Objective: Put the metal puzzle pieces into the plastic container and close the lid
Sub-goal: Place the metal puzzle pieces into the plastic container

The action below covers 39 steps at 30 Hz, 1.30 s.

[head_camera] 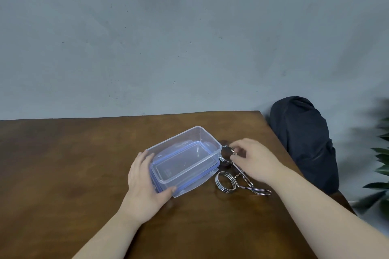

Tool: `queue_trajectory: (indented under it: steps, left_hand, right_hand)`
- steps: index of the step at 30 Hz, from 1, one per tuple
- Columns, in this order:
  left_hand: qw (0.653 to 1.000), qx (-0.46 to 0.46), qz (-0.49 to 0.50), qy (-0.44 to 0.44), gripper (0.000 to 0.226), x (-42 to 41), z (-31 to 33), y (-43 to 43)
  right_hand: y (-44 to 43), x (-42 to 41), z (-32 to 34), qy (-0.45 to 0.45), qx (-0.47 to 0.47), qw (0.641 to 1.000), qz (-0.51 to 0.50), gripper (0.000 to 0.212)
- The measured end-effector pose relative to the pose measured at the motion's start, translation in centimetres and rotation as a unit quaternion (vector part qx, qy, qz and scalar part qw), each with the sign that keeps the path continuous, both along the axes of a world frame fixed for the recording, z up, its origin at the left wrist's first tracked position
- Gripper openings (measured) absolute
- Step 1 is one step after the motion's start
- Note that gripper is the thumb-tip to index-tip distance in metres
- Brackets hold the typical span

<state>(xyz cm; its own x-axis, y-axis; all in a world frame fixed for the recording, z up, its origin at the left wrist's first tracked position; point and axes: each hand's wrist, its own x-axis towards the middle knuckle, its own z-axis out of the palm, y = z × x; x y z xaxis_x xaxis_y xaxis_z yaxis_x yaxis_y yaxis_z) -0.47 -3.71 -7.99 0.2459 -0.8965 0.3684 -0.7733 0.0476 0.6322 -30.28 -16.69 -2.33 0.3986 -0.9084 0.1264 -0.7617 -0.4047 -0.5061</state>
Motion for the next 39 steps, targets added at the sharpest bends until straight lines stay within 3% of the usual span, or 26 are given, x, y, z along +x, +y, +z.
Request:
queue_trajectory:
  steps: [2,6,10,13,19,22,24,27,30,33,35,39]
  left_hand:
    - [0.998,0.033,0.022,0.048,0.124,-0.2,0.2,0.0]
    - [0.994,0.067,0.022,0.088,0.136,-0.5,0.9,-0.3]
    - [0.987,0.082,0.000,0.140,0.140,-0.7,1.3,-0.7]
    - [0.977,0.107,0.009,0.185,0.154,-0.4,1.2,-1.0]
    - [0.975,0.135,0.015,0.174,0.154,0.3,0.6,-1.4]
    - [0.976,0.138,0.012,0.166,0.152,0.3,0.4,-1.6]
    - [0.977,0.137,0.010,0.163,0.152,0.2,0.5,-1.7]
    - [0.977,0.134,0.006,0.167,0.145,0.2,0.7,-1.8]
    - [0.976,0.147,0.007,0.158,0.147,0.3,0.8,-1.8]
    - [0.977,0.159,0.010,0.139,0.146,0.9,0.3,-1.8]
    - [0.978,0.163,0.005,0.129,0.141,1.2,0.1,-1.8]
    - [0.984,0.155,-0.004,0.092,0.126,1.1,0.6,-1.6]
  right_hand:
    - [-1.4,0.5,-0.1,0.043,0.026,0.997,-0.062,0.050]
    - [-3.0,2.4,-0.3,0.150,0.103,0.981,-0.062,0.081]
    - [-3.6,4.0,-0.5,0.188,0.081,0.977,-0.055,0.053]
    - [-3.9,3.9,-0.8,0.144,0.088,0.984,-0.057,0.041]
    - [-4.2,1.4,0.0,-0.064,0.078,0.987,-0.122,0.067]
    - [-4.2,0.6,1.9,-0.194,0.067,0.969,-0.138,0.047]
    - [-3.9,1.4,4.1,-0.209,0.046,0.971,-0.109,0.039]
    - [-2.3,4.6,7.8,-0.152,0.023,0.988,-0.019,0.062]
    - [-0.9,9.2,9.7,0.001,-0.026,0.992,0.126,0.053]
    - [-0.6,13.7,9.3,0.166,-0.052,0.955,0.241,0.039]
    - [-0.5,16.3,8.3,0.259,-0.063,0.920,0.289,0.041]
    - [-1.0,19.0,5.3,0.330,-0.043,0.890,0.312,0.034]
